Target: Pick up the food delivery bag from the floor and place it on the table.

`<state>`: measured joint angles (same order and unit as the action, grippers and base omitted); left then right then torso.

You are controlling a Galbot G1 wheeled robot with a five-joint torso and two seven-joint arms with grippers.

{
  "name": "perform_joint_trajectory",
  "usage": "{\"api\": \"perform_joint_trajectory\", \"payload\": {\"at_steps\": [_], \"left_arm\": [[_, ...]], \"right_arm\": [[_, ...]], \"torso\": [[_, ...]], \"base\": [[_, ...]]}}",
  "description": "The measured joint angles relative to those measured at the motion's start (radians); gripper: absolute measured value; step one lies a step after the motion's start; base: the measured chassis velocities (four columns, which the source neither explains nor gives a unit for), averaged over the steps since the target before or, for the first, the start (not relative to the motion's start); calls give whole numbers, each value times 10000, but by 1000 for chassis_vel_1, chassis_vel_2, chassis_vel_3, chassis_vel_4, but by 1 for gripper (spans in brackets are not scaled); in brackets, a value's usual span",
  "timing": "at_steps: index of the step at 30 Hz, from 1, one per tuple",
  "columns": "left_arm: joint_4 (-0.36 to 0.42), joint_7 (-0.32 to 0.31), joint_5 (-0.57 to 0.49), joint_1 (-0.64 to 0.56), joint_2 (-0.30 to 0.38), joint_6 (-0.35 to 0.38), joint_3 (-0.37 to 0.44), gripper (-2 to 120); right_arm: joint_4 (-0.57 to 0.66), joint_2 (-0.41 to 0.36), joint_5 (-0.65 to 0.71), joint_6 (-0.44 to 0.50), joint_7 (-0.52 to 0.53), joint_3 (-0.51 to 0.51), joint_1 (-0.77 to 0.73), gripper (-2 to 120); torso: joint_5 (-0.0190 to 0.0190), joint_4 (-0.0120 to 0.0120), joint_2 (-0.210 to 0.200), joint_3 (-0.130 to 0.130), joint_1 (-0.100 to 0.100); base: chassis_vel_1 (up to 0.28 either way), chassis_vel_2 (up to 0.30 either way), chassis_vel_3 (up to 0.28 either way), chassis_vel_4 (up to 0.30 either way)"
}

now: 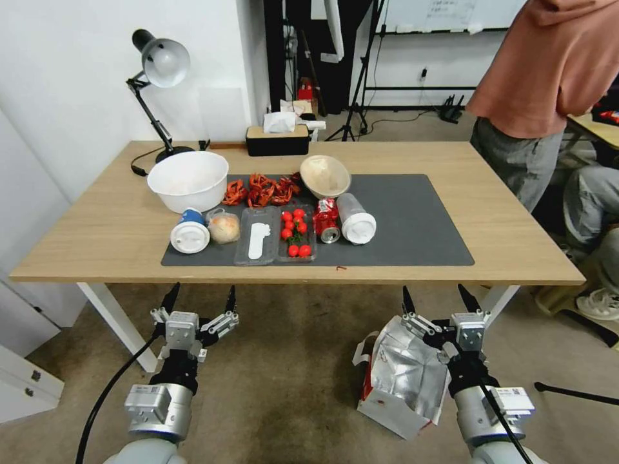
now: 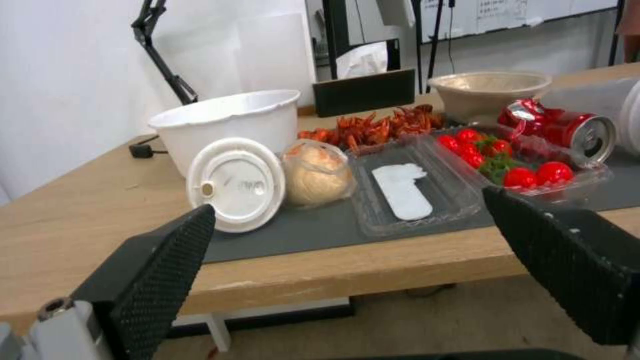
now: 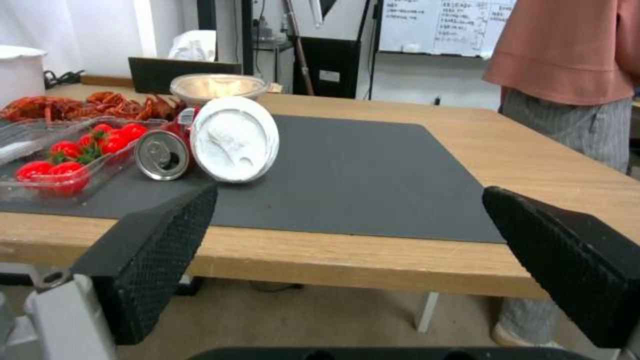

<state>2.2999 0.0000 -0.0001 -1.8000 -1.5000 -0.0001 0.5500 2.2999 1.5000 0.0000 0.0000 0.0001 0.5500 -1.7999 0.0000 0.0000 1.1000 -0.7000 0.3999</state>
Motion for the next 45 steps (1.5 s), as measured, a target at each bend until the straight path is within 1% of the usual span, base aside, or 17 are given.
{"api": "perform_joint_trajectory", "payload": {"at_steps": [17, 19, 20, 21, 22, 23, 24, 26, 27, 30, 45], "left_arm": [[0, -52, -45, -9, 6, 21, -45, 100], [34, -445, -390, -89, 51, 279, -355, 100], [116, -1048, -949, -242, 124, 720, -894, 100], [116, -1048, -949, -242, 124, 720, -894, 100], [167, -1472, -1353, -348, 172, 997, -1254, 100], [162, -1634, -1558, -364, 192, 932, -1368, 100], [162, -1634, -1558, -364, 192, 932, -1368, 100], [66, -1678, -1716, -375, 202, 586, -1402, 100], [66, -1678, -1716, -375, 202, 586, -1402, 100], [-6, -1684, -1761, -394, 194, 242, -1406, 100], [17, -1673, -1728, -429, 102, -55, -1336, 100]], "right_arm": [[0, -10, 40, -25, -20, 2, -2, 100], [-4, -114, 407, -295, -294, 64, -28, 100], [-40, -271, 948, -733, -708, 170, -85, 100], [-40, -271, 948, -733, -708, 170, -85, 100], [-83, -434, 1487, -1157, -1125, 277, -146, 100], [-140, -503, 1764, -1268, -1370, 334, -150, 100], [-140, -503, 1764, -1268, -1370, 334, -150, 100], [-262, -522, 1925, -1165, -1548, 361, -122, 100], [-262, -522, 1925, -1165, -1548, 361, -122, 100], [-291, -514, 1958, -1051, -1562, 371, -105, 100], [-240, -562, 1970, -937, -1516, 403, -105, 100]], "torso": [[0, 0, 0, 0, 0], [3, 0, -1, 0, 0], [-2, 0, 0, 0, 0], [-2, 0, 0, 0, 0], [0, 0, 0, 0, -1], [3, 0, 0, 0, -1], [3, 0, 0, 0, -1], [2, 0, 0, 0, 0], [2, 0, 0, 0, 0], [0, 0, 0, 1, -1], [0, 0, 0, 0, 0]], "base": [[0, 0, 0, 0], [0, 0, 0, 0], [0, 0, 0, 0], [0, 0, 0, 0], [0, 0, 0, 0], [0, 0, 0, 0], [0, 0, 0, 0], [0, 0, 0, 0], [0, 0, 0, 0], [0, 0, 0, 0], [0, 0, 0, 0]]}}
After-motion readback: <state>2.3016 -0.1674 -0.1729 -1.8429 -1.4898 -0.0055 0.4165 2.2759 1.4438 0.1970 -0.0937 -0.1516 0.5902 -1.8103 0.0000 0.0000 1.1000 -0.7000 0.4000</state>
